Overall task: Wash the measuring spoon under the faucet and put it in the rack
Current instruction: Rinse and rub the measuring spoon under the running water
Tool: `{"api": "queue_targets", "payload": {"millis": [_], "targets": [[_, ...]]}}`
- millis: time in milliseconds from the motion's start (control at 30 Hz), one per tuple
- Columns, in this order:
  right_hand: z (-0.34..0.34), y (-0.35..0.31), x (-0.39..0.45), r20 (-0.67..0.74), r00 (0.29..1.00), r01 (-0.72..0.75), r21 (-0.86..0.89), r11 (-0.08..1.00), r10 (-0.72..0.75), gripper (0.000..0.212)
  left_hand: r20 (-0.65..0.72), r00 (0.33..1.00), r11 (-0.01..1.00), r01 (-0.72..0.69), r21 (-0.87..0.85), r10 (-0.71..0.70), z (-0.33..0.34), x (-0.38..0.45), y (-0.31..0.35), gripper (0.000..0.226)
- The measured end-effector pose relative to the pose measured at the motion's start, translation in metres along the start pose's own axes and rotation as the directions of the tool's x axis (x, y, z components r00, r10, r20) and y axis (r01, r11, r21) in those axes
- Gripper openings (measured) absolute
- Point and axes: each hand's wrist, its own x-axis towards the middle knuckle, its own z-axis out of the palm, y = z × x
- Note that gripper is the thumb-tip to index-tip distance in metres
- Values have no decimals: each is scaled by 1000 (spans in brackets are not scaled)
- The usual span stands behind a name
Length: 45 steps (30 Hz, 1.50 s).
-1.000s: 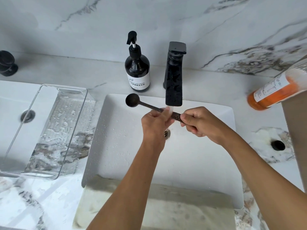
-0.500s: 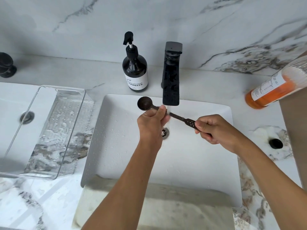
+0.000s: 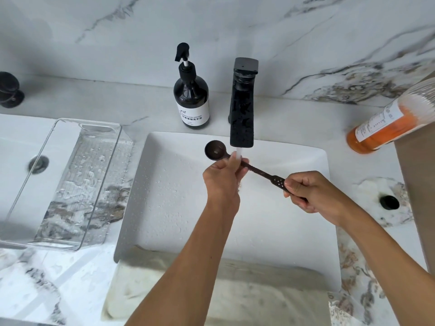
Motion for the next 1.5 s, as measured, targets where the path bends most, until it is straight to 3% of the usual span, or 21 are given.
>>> {"api": "queue_targets", "payload": {"millis": [133, 233, 333, 433, 567, 733, 800, 900, 967, 1033, 1133, 1300, 1433, 1500], "targets": [[-2, 2, -2, 11, 1000, 1, 12, 1000, -1, 37, 13, 1000, 1000, -10, -21, 11, 3, -2, 3, 22], [-4, 6, -5, 23, 1000, 9, 35, 999, -9, 37, -13, 1000, 999, -9, -31, 8, 6, -3, 4, 37], [-1, 10, -10, 18, 1000, -3, 35, 999, 2, 38, 32, 999, 1000, -17, 8, 17, 5, -4, -2, 20], [8, 4, -11, 37, 999, -16, -24, 1000, 17, 42, 71, 997, 998, -36, 42, 33, 1, -4, -7, 32], [27, -18, 0, 124, 989, -77, -25, 997, 79, 54, 180, 984, 1000, -11, 16, 8, -4, -6, -12, 25], [40, -25, 8, 74, 997, -24, -94, 995, 31, 40, 214, 976, 999, 35, -41, -25, -20, -1, -10, 11], [39, -19, 7, 38, 999, -21, -67, 998, 23, 35, 188, 982, 1000, 14, 5, -15, -25, 0, -9, 22], [34, -12, 2, 14, 1000, -21, -46, 999, 22, 29, 129, 984, 963, -148, 223, 121, -31, 6, -2, 56], [31, -9, 0, 30, 999, -25, -73, 997, 27, 28, 153, 963, 886, -265, 380, 223, -34, 9, 3, 56], [31, -10, 1, 49, 998, -33, -127, 991, 40, 25, 194, 943, 845, -330, 421, 272, -35, 10, 7, 47], [41, -21, 9, 60, 997, -54, -17, 998, 55, 23, 210, 930, 856, -362, 370, 303, -34, 12, 5, 47], [66, -55, 37, -27, 999, -31, 268, 963, 40, 40, 185, 944, 918, -315, 241, 275, -30, 8, -5, 42], [80, -63, 54, -69, 997, -7, 265, 964, 26, 46, 187, 962, 975, -215, 65, 199, -32, 7, -11, 42], [82, -59, 55, -52, 999, 2, 291, 957, 14, 49, 148, 977, 988, -156, -12, 156, -33, 9, -10, 31]]}}
